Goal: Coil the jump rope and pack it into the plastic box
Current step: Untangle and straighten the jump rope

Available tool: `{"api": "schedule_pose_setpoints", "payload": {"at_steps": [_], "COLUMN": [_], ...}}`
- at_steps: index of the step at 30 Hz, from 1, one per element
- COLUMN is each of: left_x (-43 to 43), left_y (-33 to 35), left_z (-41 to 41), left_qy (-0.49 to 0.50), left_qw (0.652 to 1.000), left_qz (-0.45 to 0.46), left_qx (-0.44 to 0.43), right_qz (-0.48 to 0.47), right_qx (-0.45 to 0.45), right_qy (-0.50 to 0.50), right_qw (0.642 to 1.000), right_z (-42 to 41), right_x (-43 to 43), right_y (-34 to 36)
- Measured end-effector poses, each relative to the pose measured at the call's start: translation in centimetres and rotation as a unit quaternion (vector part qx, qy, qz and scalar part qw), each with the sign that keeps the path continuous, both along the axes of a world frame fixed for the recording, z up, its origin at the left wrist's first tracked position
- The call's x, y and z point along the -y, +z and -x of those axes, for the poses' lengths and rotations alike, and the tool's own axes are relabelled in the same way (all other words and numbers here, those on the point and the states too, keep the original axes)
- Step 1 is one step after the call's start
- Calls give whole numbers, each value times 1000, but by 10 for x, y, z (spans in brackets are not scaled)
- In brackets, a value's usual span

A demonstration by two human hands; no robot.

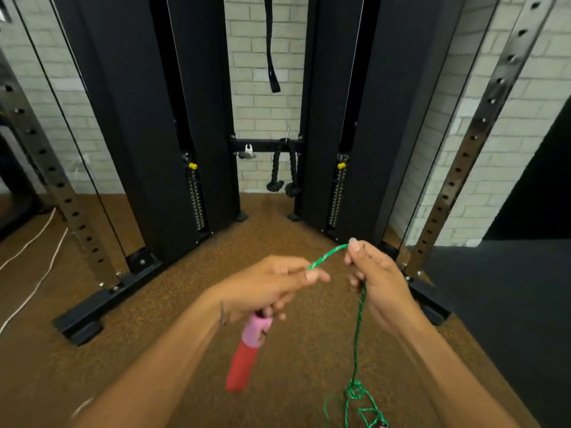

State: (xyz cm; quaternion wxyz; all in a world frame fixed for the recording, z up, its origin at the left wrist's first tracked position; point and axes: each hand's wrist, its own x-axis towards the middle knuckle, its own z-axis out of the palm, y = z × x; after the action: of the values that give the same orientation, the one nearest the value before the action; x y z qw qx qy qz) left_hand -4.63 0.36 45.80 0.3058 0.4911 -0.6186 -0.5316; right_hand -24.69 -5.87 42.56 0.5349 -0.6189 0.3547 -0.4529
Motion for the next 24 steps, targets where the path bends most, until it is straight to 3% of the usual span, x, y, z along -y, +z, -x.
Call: {"api": "schedule_pose_setpoints", "payload": {"at_steps": [2,4,7,9,10,12,13,15,17,21,24], "left_x": [-11,-14,-6,2,6,9,11,12,13,10,12], "left_y": [0,5,17,8,-5,-36,-53,-74,-77,-42,-26], "left_z": [5,11,-5,-40,-57,-86,-90,-79,-58,-5,16], "left_qy": [-29,15,151,232,266,293,261,137,69,1,31], "left_qw": [997,988,961,934,933,949,961,971,969,998,985], "left_qz": [-20,13,103,124,129,116,72,-11,-5,65,169], "left_qx": [-75,-154,-209,-242,-205,-18,65,198,235,-3,-20], "right_qz": [43,45,-70,-113,-121,-119,-115,-97,-64,25,27], "right_qx": [-47,-61,13,99,142,198,208,175,78,-60,-114], "right_qy": [58,121,163,136,108,70,69,93,123,159,185], "right_qw": [996,990,984,979,977,970,969,975,987,985,976], "right_z": [-12,-26,-16,13,30,50,55,49,32,-4,-7], "right_x": [-4,-8,-8,1,8,15,15,10,-2,-13,-9], "right_y": [20,31,28,21,19,24,26,35,38,27,19]}}
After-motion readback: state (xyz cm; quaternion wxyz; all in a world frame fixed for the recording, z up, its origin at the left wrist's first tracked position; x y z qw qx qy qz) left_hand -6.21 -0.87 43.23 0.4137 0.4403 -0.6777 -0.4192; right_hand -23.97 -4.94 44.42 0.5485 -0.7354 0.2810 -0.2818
